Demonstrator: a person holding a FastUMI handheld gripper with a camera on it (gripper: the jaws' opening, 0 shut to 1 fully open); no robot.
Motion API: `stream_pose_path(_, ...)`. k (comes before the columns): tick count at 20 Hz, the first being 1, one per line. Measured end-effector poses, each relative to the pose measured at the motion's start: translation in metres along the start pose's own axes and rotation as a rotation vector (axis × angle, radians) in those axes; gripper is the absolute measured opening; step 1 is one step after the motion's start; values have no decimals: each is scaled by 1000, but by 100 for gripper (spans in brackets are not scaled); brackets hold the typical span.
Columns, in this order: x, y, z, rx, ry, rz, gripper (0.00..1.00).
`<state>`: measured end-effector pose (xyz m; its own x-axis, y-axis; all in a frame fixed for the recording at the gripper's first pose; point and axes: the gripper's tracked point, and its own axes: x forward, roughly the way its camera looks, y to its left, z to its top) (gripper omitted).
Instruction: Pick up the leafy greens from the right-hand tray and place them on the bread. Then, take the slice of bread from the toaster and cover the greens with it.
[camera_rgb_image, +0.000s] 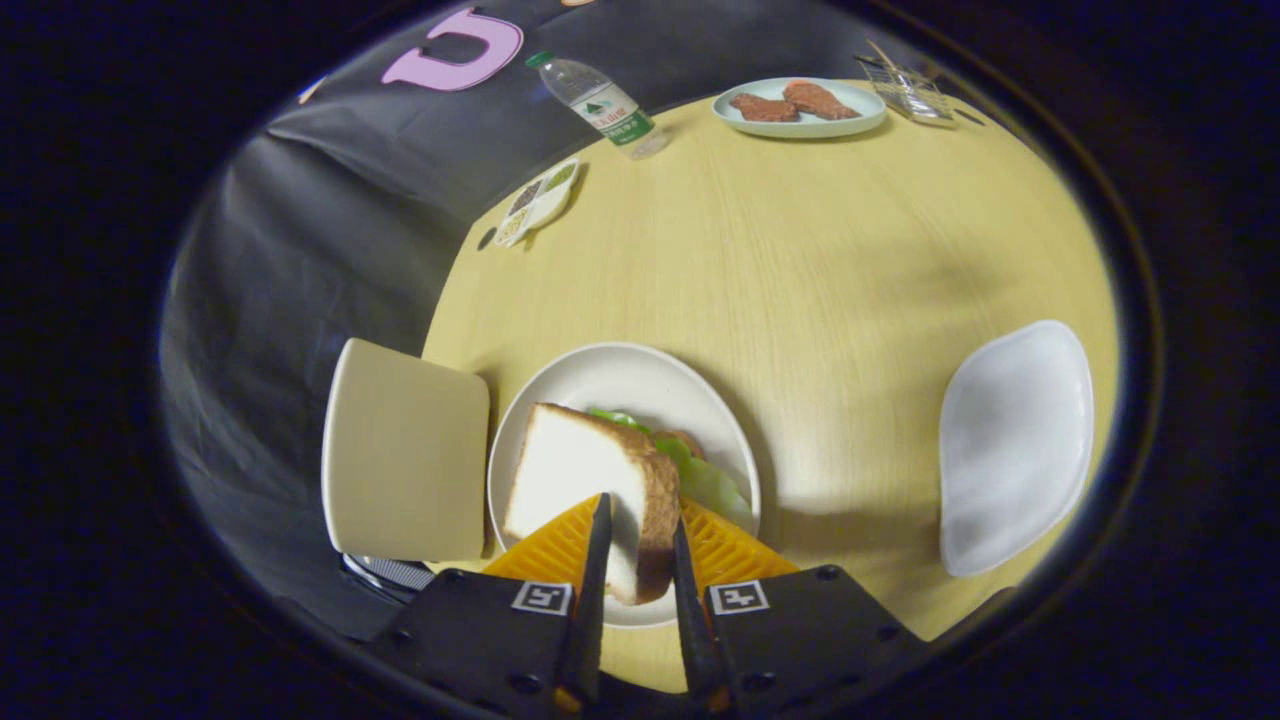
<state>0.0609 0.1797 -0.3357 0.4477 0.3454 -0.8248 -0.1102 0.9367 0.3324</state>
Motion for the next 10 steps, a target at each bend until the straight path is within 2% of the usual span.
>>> stream_pose_path(7,-21,-1,7,-50,-86,-63,79)
stream_pose_path(10,-40,-11,13,-96,-145,-119,96)
